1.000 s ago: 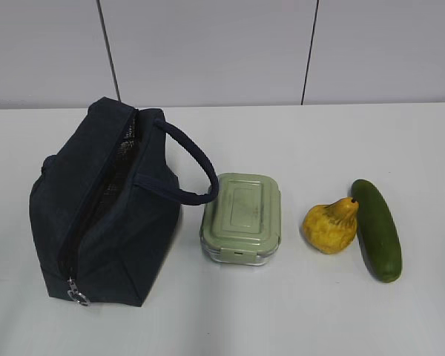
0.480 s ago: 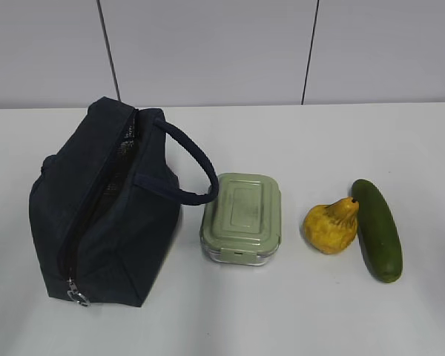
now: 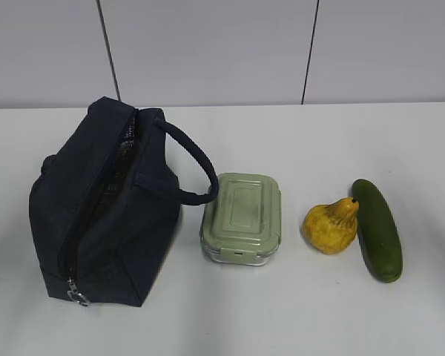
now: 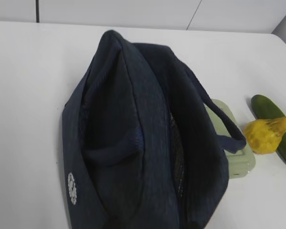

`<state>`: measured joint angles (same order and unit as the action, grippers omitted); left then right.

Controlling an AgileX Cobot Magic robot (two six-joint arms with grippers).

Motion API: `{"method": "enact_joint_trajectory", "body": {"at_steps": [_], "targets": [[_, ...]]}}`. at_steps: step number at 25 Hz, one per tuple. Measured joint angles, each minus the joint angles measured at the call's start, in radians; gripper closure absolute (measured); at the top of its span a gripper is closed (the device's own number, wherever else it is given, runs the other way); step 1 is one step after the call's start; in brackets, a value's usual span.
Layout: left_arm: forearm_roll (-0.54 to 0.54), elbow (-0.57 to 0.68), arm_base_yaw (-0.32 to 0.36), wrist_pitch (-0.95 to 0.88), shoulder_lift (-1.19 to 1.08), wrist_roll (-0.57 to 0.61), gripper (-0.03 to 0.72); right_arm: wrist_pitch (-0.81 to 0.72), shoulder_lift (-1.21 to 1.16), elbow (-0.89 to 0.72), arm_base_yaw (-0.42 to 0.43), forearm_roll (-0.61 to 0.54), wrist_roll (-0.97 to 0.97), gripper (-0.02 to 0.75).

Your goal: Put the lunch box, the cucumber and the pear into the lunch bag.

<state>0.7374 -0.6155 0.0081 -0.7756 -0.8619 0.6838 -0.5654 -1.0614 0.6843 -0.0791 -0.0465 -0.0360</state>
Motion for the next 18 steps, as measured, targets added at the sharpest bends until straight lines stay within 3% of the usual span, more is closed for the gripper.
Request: {"method": "enact_joint_trajectory", "body": {"at_steps": [7,15,18], "targets": [[-0.013,-0.132,-0.008,-0.038,-0.201,0.035,0.400,-0.010,-0.162,0.093,0.000,-0.002,-0.004,0.393],[-0.062,-0.172,-0.122,-0.069,-0.294,0.068,0.390,-0.015,-0.283,0.175,0.000,-0.010,-0.006,0.393],[-0.072,-0.172,-0.133,-0.051,-0.328,0.067,0.390,-0.016,-0.311,0.196,0.000,-0.012,-0.006,0.393]]}}
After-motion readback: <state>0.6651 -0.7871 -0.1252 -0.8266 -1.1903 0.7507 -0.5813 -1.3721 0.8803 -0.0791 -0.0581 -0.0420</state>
